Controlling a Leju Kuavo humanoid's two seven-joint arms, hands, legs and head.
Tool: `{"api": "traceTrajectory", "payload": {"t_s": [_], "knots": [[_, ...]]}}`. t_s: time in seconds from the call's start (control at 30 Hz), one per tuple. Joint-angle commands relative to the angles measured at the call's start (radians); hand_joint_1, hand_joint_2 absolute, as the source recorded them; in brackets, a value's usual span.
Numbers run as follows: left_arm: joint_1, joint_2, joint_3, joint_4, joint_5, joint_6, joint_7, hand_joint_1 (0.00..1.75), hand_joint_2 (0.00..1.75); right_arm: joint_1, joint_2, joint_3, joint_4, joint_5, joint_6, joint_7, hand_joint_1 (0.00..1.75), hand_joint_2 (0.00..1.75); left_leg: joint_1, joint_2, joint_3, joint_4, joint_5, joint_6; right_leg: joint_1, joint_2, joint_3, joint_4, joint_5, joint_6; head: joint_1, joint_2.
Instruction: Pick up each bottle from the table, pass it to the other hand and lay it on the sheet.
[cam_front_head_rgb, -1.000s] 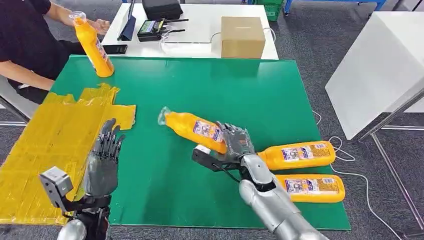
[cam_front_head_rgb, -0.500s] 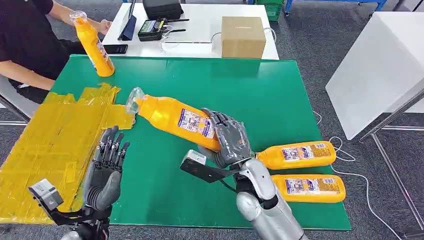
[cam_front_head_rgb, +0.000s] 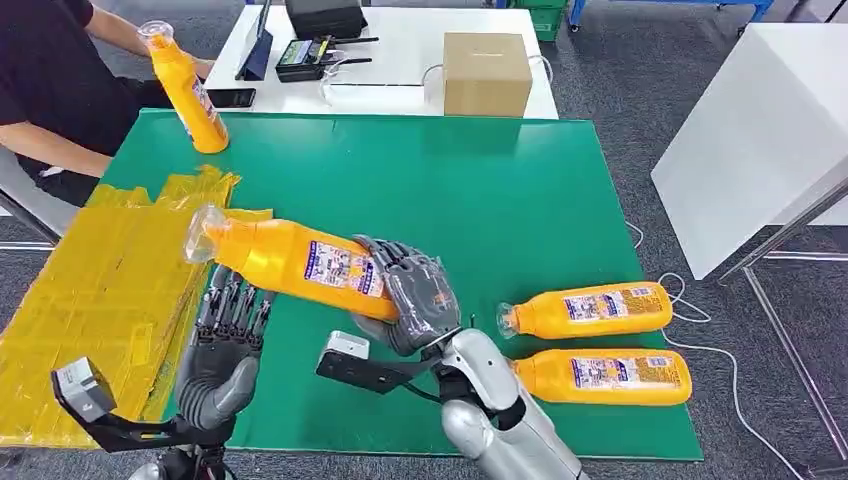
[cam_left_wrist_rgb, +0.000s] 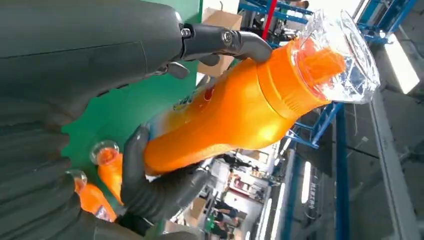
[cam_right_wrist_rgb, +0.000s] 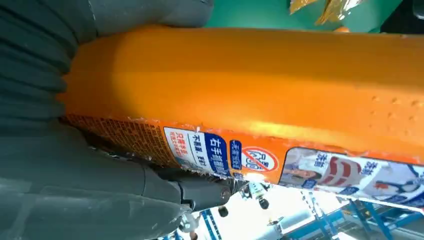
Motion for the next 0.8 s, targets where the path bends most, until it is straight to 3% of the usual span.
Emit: {"api": "traceTrajectory", "payload": {"t_s": [0.03,0.4,0.8], "knots": [[-0.027,0.027,-0.028,0.052,0.001,-0.004,0.008,0.00,1.75,-0.062,-0.006,0.061,0.103,-0.005,0.007,-0.009,1.75,1.75,0.001,-0.003,0.004,-0.001,0.000,0.000,0.001,0.000,0.003,-0.001,0.000,-0.003,0.000,0.000],[-0.031,0.026,-0.027,0.051,0.004,-0.001,0.012,0.00,1.75,-0.061,-0.004,0.084,0.116,-0.009,0.014,-0.019,1.75,1.75,0.001,-0.004,0.005,-0.001,-0.001,0.000,0.001,0.000,0.005,-0.001,-0.001,-0.004,0.000,0.000],[-0.043,0.021,-0.006,0.067,0.018,0.041,0.024,0.00,1.75,-0.059,0.032,0.290,0.188,-0.097,0.069,-0.111,1.75,1.75,0.001,-0.003,0.004,-0.001,-0.001,0.000,0.001,0.000,0.004,-0.001,-0.001,-0.003,0.000,0.000]]}}
